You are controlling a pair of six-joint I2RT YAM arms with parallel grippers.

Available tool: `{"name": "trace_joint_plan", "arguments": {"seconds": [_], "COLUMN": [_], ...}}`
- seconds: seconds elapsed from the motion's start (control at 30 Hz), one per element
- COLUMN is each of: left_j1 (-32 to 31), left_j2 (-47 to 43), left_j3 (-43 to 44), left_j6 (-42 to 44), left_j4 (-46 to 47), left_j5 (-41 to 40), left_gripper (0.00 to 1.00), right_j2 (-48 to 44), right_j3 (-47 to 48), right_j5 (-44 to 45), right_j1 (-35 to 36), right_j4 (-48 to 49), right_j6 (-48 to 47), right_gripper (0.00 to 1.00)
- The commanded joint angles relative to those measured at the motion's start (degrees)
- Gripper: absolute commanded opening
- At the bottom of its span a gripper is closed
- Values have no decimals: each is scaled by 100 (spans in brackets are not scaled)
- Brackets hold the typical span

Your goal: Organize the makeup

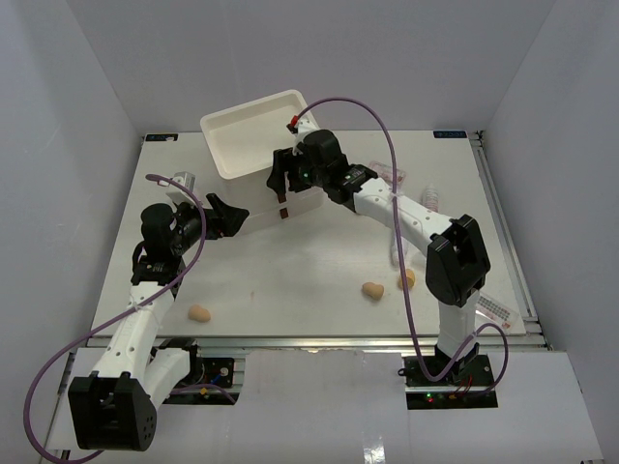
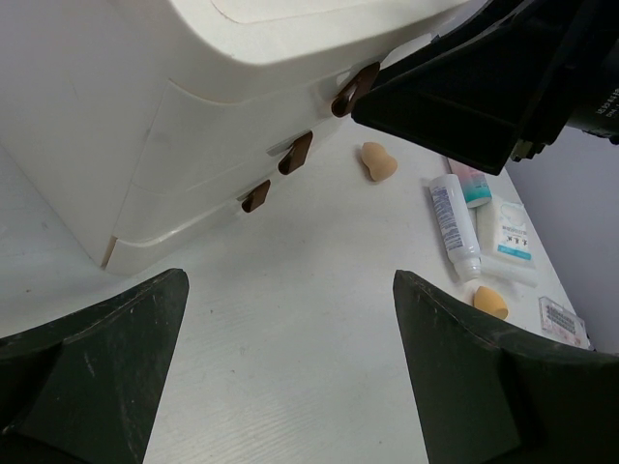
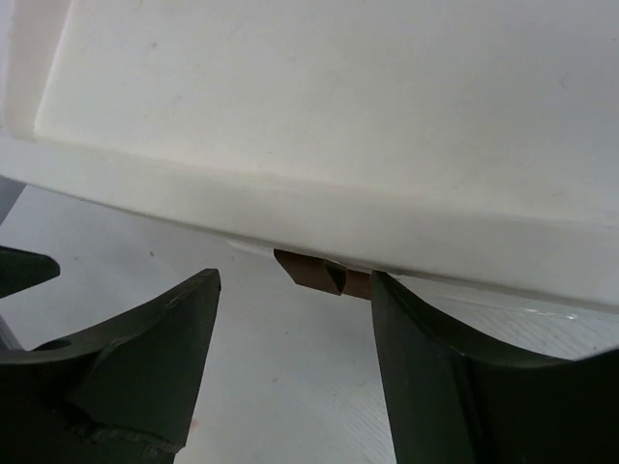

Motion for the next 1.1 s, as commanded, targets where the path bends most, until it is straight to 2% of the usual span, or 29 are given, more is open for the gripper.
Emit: {"name": "trace_joint_plan", "arguments": {"seconds": [0.0,0.07,0.23,0.33,1.07], "left_j1": [0,0,0,0,0], "left_j2": [-108,-105,-105,-108,-114], "left_j3": [207,216,207,210,207], "left_j6": [45,45,45,45,27], "left_j4": [26,26,23,26,26], "left_j5": [5,5,14,14,27], "left_gripper": [98,98,98,98,98], "right_j2": [199,229,217,156,-1224], "right_j3": [467,490,429,330,-1400], "right_j5": [780,929,1104,1072,479], "right_j1": [148,184,246,237,242], "right_j4": [10,-30,-66,-66,184], "right_j6": [-72,-88,-91,-115,-189], "right_gripper": [67,60,16,8,8]}}
